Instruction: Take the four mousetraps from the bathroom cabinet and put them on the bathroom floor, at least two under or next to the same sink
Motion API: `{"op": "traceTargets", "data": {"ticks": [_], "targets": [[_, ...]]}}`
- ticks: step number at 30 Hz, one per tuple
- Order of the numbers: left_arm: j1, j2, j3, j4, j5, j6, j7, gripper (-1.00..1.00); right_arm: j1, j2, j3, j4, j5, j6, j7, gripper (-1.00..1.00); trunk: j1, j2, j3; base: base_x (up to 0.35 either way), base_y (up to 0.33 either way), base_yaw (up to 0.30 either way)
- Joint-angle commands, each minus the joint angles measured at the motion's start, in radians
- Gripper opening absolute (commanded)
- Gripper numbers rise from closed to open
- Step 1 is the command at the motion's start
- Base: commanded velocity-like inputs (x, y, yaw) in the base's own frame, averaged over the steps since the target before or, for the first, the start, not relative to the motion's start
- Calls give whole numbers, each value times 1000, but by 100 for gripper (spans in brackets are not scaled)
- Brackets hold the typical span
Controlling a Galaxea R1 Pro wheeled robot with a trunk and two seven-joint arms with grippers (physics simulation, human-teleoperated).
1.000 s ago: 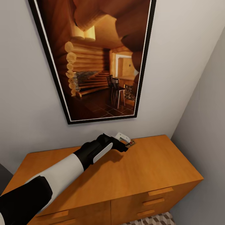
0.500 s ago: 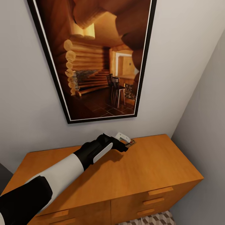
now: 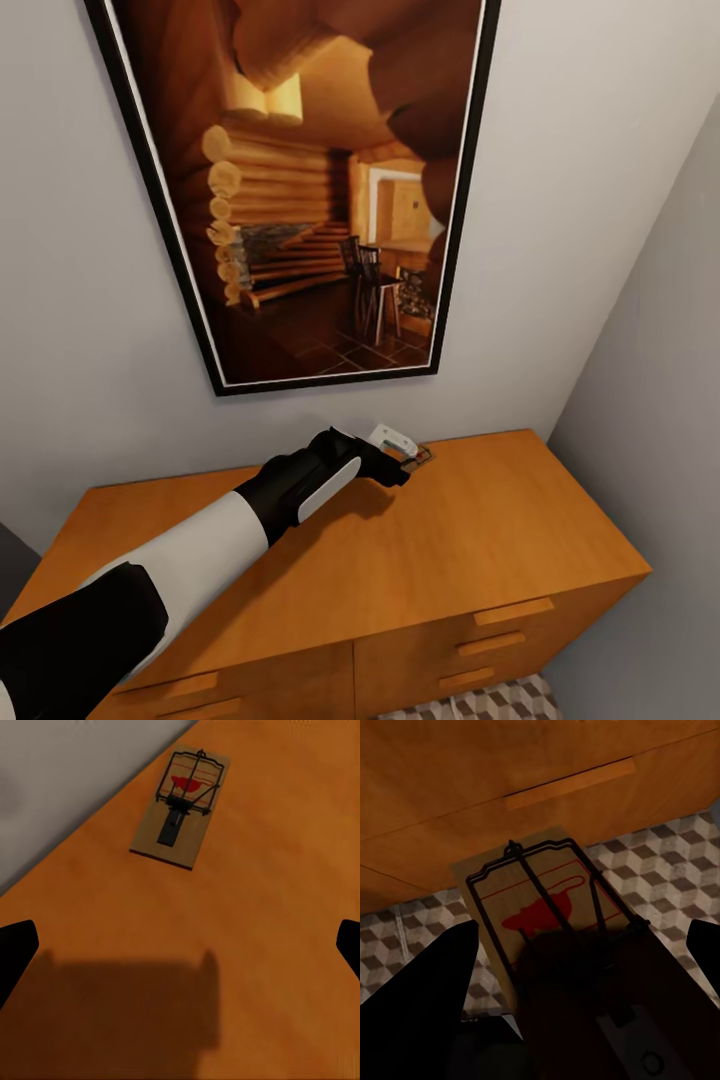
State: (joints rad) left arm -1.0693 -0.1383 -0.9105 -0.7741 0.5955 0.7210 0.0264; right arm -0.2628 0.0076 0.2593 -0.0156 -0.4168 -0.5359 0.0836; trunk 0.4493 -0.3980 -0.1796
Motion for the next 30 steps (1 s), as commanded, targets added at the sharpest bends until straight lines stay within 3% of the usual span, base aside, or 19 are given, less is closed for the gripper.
{"op": "traceTargets", "data": {"ticks": [1,8,11,18,30], "targets": [[-1,0,-2,0,4,3,3,100,-1,0,3,2,-11,-4,8,-100,1,-2,-2,58,-68,0],[-1,0,-3,0,4,3,3,100,4,-4,3,3,-11,-4,6,-100,1,-2,-2,47,-56,0],[-1,-1,-3,-1,4,3,3,100,36,-9,3,3,-11,-3,5,-100,1,-2,-2,2,-3,0],[-1,-1,-3,-1,4,3,3,100,52,-10,3,3,-11,102,7,-100,1,-2,-2,0,0,0],[-1,-1,-4,-1,4,3,3,100,54,-10,3,3,-11,122,8,-100,1,-2,-2,26,-3,0]]}}
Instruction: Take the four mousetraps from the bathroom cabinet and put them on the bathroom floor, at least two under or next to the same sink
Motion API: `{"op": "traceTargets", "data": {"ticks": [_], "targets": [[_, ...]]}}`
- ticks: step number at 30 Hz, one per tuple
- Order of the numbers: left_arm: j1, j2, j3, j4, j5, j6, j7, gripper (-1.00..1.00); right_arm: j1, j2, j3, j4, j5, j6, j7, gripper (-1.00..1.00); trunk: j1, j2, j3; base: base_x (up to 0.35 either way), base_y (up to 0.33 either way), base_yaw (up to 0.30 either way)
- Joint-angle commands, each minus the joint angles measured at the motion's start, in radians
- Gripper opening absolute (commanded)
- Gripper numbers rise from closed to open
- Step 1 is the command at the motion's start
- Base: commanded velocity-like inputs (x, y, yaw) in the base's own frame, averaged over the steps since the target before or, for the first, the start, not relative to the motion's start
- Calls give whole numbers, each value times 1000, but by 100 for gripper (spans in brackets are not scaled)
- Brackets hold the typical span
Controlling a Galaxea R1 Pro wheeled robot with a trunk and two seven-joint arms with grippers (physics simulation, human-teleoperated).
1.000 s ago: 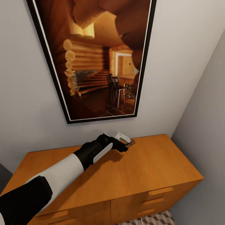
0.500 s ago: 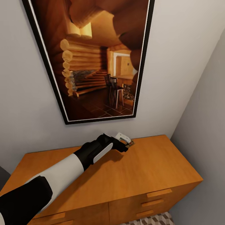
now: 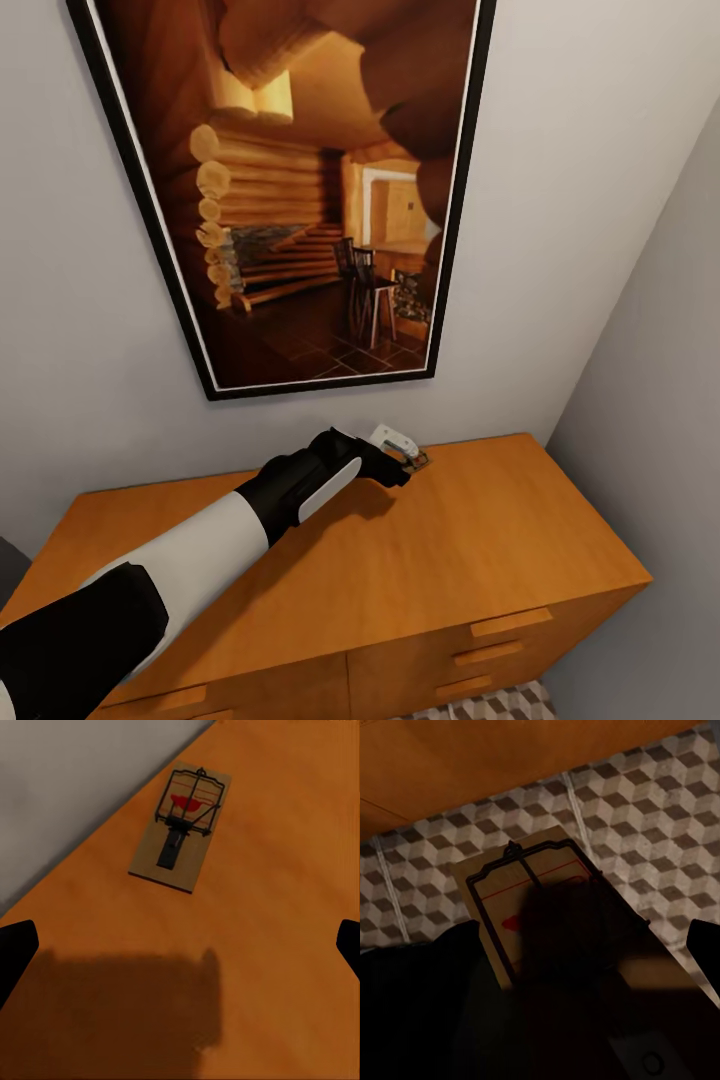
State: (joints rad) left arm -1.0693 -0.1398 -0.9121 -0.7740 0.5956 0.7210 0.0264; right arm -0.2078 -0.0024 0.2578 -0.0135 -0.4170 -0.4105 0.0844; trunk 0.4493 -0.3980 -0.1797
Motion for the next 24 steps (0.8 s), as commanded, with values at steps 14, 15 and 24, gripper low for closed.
{"op": "traceTargets", "data": {"ticks": [14,15,24], "targets": [[-1,0,-2,-1,4,3,3,100,-1,0,4,1,-11,-4,7,-100,1,-2,-2,17,-8,0],[-1,0,-2,-1,4,3,3,100,-1,0,4,1,-11,-4,7,-100,1,-2,-2,0,0,0],[-1,0,-2,-1,4,3,3,100,0,0,4,1,-11,-4,7,-100,1,-2,-2,65,-119,0]]}}
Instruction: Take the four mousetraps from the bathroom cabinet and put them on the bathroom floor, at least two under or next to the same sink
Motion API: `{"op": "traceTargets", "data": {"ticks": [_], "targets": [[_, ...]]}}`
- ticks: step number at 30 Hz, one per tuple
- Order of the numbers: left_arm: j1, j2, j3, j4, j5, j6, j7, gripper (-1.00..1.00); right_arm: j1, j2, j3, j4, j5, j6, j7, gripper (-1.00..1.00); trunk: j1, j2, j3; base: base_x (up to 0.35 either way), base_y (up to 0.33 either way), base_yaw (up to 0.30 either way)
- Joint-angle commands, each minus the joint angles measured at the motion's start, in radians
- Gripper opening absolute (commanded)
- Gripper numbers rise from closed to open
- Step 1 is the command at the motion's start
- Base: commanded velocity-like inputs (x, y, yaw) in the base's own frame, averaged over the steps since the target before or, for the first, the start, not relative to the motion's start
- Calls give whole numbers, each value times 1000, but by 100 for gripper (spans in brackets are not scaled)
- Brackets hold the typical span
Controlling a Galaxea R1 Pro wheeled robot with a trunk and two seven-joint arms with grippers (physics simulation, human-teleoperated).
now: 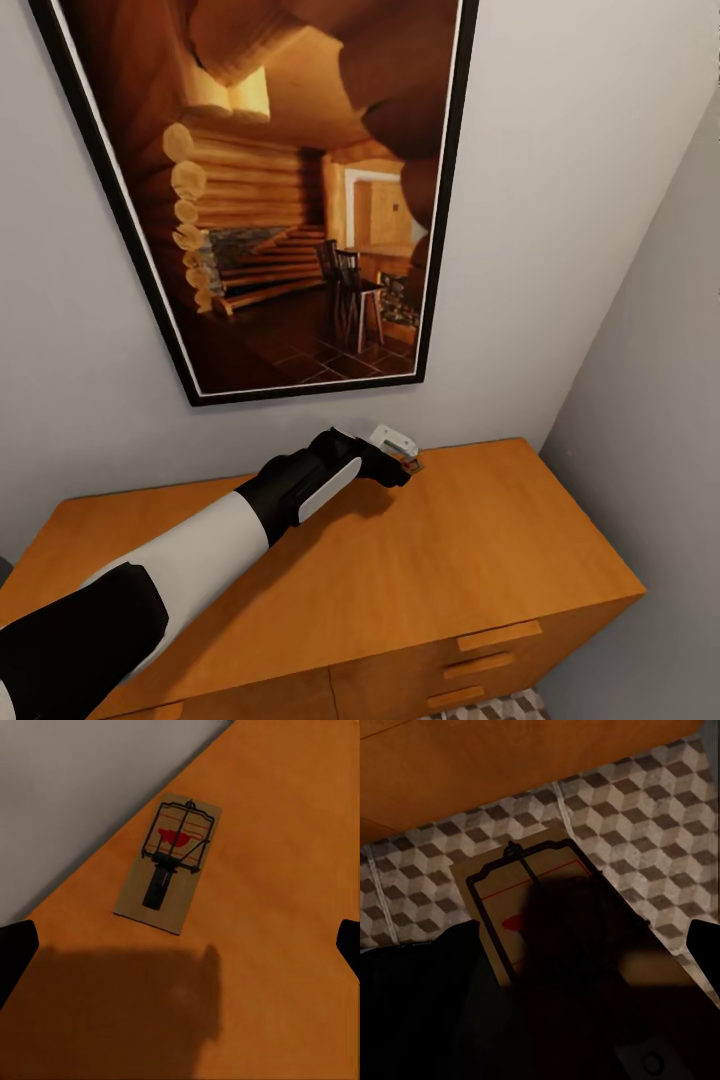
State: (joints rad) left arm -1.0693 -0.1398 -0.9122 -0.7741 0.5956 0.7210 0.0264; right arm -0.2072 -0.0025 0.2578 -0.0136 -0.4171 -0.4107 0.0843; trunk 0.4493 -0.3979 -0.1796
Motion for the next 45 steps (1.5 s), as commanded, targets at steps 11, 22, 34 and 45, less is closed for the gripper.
{"op": "traceTargets", "data": {"ticks": [11,22,34,45], "targets": [[-1,0,-2,0,4,3,3,100,-1,1,4,1,-12,57,5,-100,1,-2,-2,8,-14,0],[-1,0,-2,-1,4,3,3,100,-1,1,4,1,-12,165,9,-100,1,-2,-2,0,0,0],[-1,0,-2,-1,4,3,3,100,-1,1,4,1,-12,168,9,-100,1,-2,-2,0,0,0],[-1,1,-2,0,4,3,3,100,-1,1,4,1,-12,168,9,-100,1,-2,-2,0,0,0]]}}
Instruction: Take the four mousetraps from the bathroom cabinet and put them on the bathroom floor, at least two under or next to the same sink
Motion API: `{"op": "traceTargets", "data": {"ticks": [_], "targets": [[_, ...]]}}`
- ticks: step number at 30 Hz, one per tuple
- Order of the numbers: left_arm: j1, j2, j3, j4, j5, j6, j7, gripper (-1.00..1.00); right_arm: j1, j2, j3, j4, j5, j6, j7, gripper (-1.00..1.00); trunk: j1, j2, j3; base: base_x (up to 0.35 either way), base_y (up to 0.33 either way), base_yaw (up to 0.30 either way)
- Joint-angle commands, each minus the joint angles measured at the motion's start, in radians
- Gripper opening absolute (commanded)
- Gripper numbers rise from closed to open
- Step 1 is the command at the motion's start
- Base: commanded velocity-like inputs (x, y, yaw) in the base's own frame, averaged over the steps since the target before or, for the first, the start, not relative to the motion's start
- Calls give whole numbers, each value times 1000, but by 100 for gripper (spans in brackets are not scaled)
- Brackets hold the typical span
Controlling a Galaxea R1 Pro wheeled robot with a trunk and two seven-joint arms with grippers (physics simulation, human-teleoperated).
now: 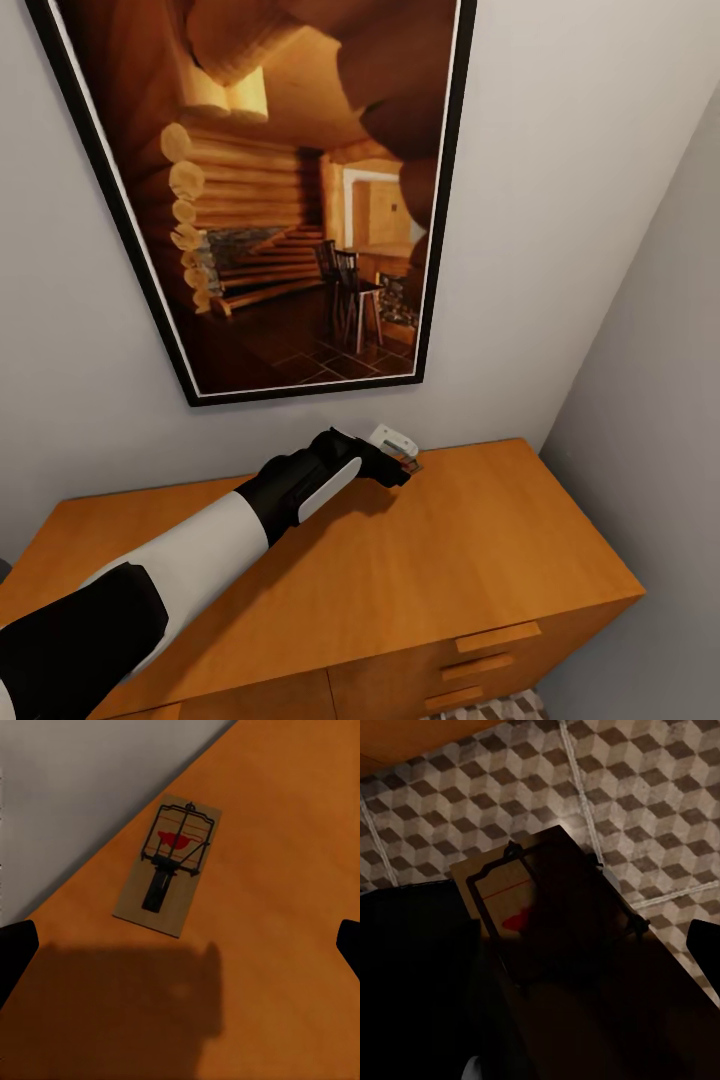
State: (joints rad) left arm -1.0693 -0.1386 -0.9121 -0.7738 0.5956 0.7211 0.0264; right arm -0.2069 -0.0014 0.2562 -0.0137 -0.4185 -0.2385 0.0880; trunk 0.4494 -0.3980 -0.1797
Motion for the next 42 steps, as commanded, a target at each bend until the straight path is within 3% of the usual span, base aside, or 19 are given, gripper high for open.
{"op": "traceTargets", "data": {"ticks": [1,23,42], "targets": [[-1,0,-2,-1,4,3,3,100,-1,0,6,1,-11,-4,6,-100,1,-2,-2,0,0,0],[-1,0,-2,-1,4,3,3,100,-1,0,6,1,-11,-4,10,-100,1,-2,-3,65,0,0],[-1,-1,-3,-1,4,3,2,100,-1,0,6,0,-11,-4,12,-100,1,-2,-21,0,0,0]]}}
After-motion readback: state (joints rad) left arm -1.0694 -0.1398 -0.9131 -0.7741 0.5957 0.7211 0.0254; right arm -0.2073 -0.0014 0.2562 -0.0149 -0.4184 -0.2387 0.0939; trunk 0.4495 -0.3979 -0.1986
